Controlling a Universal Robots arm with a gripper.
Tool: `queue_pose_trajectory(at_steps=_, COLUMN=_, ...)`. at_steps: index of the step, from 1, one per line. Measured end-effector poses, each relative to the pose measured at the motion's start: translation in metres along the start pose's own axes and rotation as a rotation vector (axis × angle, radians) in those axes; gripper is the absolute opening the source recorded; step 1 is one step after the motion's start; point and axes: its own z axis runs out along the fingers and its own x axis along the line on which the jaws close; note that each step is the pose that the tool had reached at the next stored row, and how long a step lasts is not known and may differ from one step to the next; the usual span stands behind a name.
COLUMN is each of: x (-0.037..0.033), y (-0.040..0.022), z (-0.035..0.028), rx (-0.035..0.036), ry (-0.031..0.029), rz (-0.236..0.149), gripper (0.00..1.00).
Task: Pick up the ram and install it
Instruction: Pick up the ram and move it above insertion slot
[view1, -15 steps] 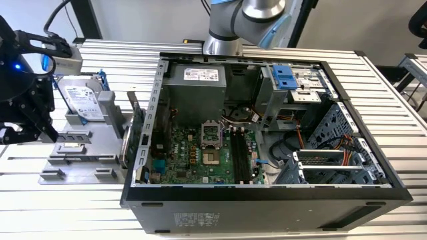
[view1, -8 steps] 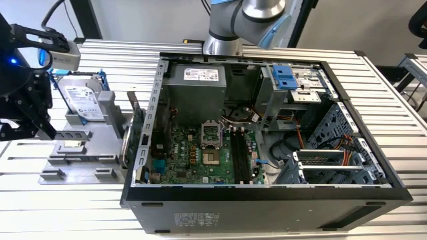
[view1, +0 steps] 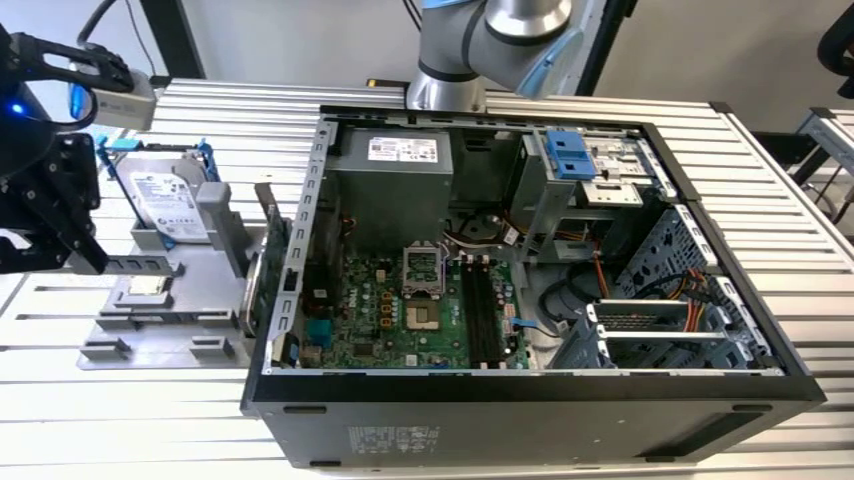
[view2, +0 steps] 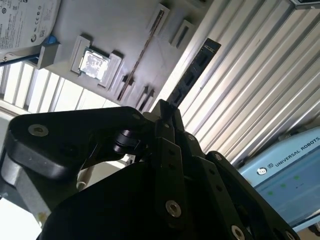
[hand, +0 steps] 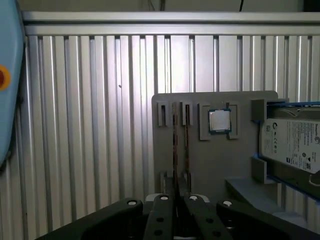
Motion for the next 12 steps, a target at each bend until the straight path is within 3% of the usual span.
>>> queue_pose_trajectory(at_steps=12, x=-0.0005, y=0.0001, z=-0.0115, rx=0.0, ry=0.0, rz=0.0, gripper=0.0)
